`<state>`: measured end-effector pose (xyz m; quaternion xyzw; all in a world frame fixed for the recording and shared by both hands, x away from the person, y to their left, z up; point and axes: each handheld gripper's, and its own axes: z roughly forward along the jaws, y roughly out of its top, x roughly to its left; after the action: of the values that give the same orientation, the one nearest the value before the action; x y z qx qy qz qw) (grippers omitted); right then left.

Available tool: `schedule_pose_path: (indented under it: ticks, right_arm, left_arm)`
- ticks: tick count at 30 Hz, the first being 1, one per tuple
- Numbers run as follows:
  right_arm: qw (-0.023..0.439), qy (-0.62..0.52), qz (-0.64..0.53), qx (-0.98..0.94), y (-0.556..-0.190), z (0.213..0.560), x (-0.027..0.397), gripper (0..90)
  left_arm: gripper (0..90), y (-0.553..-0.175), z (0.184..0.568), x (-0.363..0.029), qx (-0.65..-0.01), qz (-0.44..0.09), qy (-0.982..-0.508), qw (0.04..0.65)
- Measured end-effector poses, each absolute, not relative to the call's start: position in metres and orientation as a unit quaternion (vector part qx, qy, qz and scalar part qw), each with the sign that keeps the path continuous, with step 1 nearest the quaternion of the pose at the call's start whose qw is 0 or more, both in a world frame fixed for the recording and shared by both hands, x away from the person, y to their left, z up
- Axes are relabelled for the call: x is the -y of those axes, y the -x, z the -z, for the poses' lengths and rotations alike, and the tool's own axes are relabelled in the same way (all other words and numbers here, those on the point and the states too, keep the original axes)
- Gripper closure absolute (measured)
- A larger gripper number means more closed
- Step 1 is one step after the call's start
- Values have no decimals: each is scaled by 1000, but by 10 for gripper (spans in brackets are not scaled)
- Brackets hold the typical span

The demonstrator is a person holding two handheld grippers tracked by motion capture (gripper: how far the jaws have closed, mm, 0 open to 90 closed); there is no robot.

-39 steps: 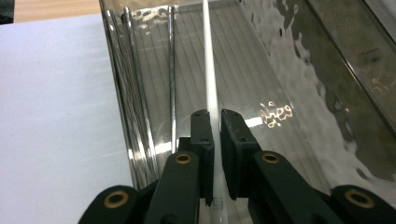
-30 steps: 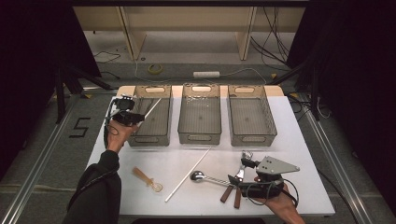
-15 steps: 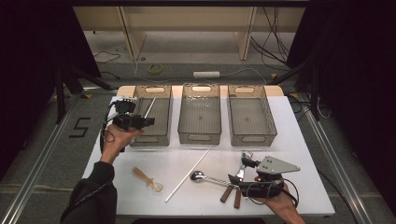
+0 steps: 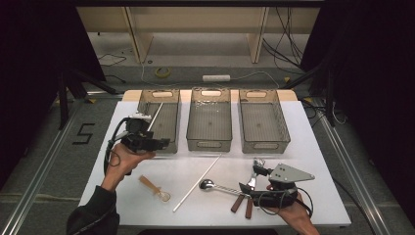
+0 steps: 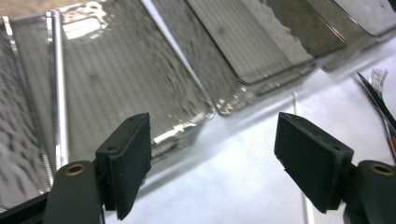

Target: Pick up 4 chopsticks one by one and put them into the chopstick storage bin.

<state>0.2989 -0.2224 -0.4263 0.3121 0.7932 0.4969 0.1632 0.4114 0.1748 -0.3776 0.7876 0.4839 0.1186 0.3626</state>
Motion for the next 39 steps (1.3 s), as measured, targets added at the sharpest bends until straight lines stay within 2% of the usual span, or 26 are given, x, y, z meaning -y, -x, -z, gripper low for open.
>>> schedule_pose_path:
  ticks: [11,25,29,39]
  right_arm:
    - [165,-310,-495,-794,-298,426,222,263]
    - [164,-309,-494,-796,-298,427,221,263]
    - [164,-308,-494,-797,-298,427,221,262]
    - [164,-308,-494,-797,-298,427,221,263]
  left_arm:
    - [237,-377,393,-137,-454,-104,-822,328]
    - [253,-347,428,-111,-432,-79,-857,269]
    - [293,-342,436,-103,-420,-70,-869,253]
    - [492,-338,451,-90,-394,-44,-893,212]
